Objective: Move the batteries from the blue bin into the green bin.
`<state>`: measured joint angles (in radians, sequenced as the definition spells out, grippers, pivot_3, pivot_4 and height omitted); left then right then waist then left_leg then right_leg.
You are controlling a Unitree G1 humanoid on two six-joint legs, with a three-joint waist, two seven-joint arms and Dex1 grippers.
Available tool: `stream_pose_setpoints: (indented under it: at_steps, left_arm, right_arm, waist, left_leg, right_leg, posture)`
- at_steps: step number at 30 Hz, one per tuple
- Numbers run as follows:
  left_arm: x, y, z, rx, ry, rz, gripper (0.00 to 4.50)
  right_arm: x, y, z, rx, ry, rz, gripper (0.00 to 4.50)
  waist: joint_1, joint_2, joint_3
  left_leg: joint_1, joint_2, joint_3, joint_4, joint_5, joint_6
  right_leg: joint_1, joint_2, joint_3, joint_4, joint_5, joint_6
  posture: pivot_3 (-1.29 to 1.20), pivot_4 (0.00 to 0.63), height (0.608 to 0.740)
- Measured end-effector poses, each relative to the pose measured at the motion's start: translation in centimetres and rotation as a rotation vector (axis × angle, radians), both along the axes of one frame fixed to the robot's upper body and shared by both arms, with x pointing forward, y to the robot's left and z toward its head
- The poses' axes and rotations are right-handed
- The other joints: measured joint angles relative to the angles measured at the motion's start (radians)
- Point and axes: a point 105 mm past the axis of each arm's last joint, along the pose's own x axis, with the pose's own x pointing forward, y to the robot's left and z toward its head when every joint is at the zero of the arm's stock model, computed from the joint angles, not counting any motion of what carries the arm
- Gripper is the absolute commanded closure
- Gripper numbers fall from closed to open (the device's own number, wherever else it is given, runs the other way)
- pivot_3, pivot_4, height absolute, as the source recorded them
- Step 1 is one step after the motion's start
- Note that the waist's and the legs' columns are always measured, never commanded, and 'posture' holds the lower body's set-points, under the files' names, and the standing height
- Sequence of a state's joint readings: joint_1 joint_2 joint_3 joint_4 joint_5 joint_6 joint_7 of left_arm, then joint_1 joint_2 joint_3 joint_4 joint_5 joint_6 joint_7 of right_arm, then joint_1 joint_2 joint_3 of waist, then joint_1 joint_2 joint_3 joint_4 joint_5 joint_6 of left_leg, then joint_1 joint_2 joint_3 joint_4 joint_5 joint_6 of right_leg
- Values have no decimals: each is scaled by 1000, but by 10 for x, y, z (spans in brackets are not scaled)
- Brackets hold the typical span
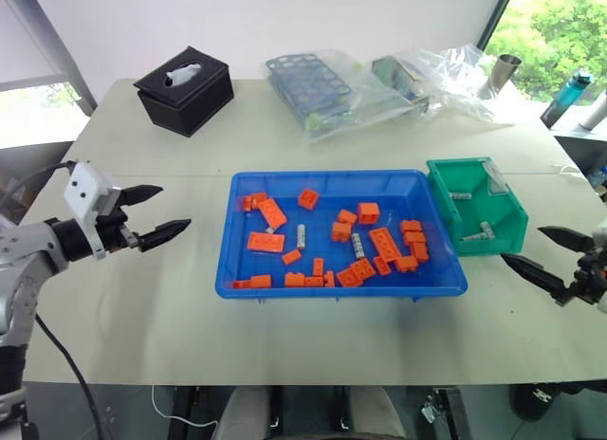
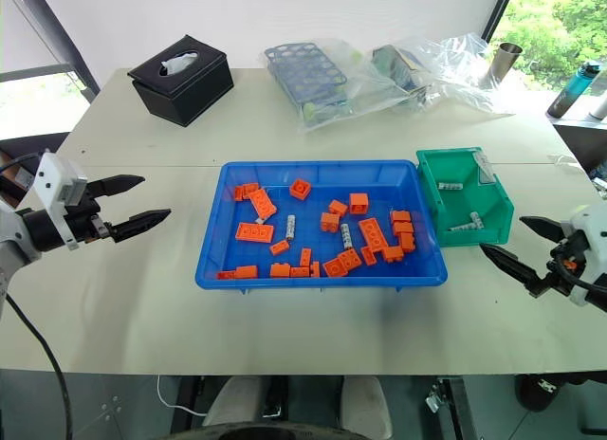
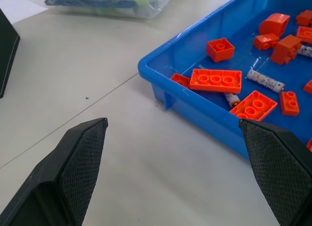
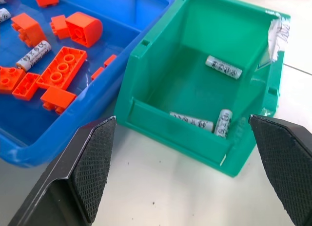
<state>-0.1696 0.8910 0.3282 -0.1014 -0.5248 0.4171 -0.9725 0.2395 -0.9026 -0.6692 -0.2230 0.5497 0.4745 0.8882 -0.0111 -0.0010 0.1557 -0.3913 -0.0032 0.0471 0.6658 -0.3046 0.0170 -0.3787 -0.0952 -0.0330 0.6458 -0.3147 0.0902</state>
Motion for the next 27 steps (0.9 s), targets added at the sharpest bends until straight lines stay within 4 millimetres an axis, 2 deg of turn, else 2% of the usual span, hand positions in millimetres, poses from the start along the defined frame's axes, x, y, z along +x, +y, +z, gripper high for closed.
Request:
stream_pose_setpoints:
  at_steps: [12,21,25,27]
  left_arm:
    - [-2,2,-8,28,-1,18,0]
    - [-10,-17,-7,-51,19,-41,0]
    - [-15,-22,-8,-66,29,-66,0]
    - [-17,-26,-5,-76,28,-86,0]
  right_arm:
    - [5,2,-3,-11,6,1,16]
    - [14,4,9,-31,-14,11,16]
    - [24,13,20,-32,-38,45,16]
    - [32,28,28,-18,-52,90,16]
  waist:
    - [0,0,0]
    - [0,0,0]
    - [-1,0,0]
    - [-1,0,0]
  left_leg:
    - [0,0,0,0,0,0]
    - [0,0,0,1,1,-1]
    - [1,0,0,1,1,-1]
    - [1,0,0,1,2,-2]
  right_leg:
    - [0,0,0,0,0,0]
    - [0,0,0,1,0,0]
    - [0,0,0,2,0,0]
    - [0,0,0,2,0,0]
  posture:
    - [0,150,716]
    - [0,150,716]
    - [0,150,716]
    - [0,150,716]
